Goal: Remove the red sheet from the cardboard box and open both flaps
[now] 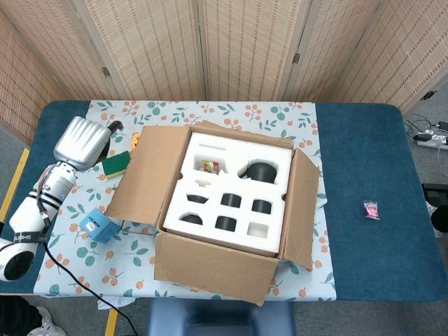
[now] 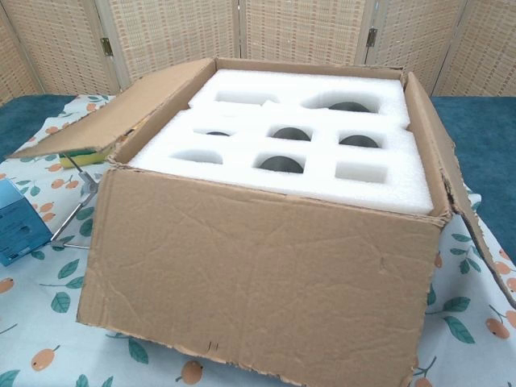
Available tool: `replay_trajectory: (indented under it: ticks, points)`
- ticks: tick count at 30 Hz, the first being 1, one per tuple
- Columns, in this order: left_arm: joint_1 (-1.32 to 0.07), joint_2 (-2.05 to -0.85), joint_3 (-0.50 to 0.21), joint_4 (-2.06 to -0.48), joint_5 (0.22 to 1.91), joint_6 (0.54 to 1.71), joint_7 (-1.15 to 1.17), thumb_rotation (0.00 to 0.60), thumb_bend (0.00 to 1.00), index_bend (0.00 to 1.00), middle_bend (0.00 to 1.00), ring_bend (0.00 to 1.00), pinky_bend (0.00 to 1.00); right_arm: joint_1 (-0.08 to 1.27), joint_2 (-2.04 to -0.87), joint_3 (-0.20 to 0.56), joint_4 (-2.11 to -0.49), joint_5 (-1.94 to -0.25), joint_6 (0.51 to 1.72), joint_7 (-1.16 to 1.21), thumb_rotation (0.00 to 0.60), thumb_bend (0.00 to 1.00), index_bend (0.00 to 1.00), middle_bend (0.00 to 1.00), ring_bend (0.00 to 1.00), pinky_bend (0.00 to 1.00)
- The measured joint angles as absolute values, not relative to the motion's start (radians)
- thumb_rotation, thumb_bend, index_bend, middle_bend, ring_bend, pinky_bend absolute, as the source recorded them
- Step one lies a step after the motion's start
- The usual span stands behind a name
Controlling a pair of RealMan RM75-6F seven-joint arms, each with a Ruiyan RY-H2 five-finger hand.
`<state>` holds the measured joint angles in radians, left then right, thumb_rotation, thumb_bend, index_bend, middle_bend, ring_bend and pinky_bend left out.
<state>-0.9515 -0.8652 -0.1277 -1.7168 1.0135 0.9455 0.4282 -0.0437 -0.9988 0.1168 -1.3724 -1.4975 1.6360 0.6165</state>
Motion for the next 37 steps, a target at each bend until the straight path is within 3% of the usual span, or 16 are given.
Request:
replay_trajectory:
  ticks: [2, 4, 6, 10, 13, 19, 27, 37]
  points:
    - [-0.891, -0.86, -0.12, -1.736, 1.034, 1.012, 0.394, 0.6, 0.71, 0.08, 0.38, 0.31, 0.34, -0.038, -1.001, 0.119, -1.38, -1.486, 1.621, 0.581, 0.253, 0.66, 0.27, 0.0, 0.0, 0.0]
    - [-0.834, -0.855, -0.111, -1.761, 1.044, 1.075, 0.37, 0.6, 0.64, 0.03, 0.23, 0.2, 0.26, -0.034, -1.005, 0.123, -1.385, -1.475, 1.612, 0.55, 0.254, 0.66, 0.26, 0.0, 0.0, 0.0]
    - [-0.759, -0.848, -0.097, -1.796, 1.052, 1.158, 0.345, 0.6, 0.59, 0.0, 0.17, 0.15, 0.22, -0.031, -1.009, 0.126, -1.388, -1.468, 1.609, 0.522, 0.255, 0.66, 0.26, 0.0, 0.0, 0.0]
    - [-0.605, -0.847, -0.06, -1.857, 1.073, 1.336, 0.31, 0.6, 0.54, 0.0, 0.14, 0.07, 0.09, -0.026, -1.021, 0.133, -1.399, -1.465, 1.616, 0.442, 0.254, 0.65, 0.26, 0.0, 0.0, 0.0]
    - [-0.468, -0.871, -0.018, -1.886, 1.104, 1.488, 0.289, 0.6, 0.54, 0.0, 0.12, 0.05, 0.05, -0.021, -1.035, 0.134, -1.407, -1.472, 1.625, 0.377, 0.256, 0.65, 0.25, 0.0, 0.0, 0.0]
    - [-0.201, -1.038, 0.077, -1.825, 1.212, 1.734, 0.233, 0.6, 0.54, 0.0, 0.11, 0.04, 0.0, -0.003, -1.065, 0.124, -1.433, -1.492, 1.612, 0.24, 0.254, 0.65, 0.25, 0.0, 0.0, 0.0]
    - [-0.093, -1.12, 0.105, -1.668, 1.3, 1.768, 0.105, 0.6, 0.54, 0.0, 0.1, 0.04, 0.0, 0.007, -1.081, 0.104, -1.483, -1.498, 1.586, 0.099, 0.257, 0.65, 0.25, 0.0, 0.0, 0.0]
    - [-0.081, -1.138, 0.068, -1.598, 1.389, 1.706, 0.07, 0.6, 0.54, 0.0, 0.1, 0.04, 0.0, 0.014, -1.058, 0.087, -1.448, -1.52, 1.559, 0.26, 0.256, 0.65, 0.25, 0.0, 0.0, 0.0]
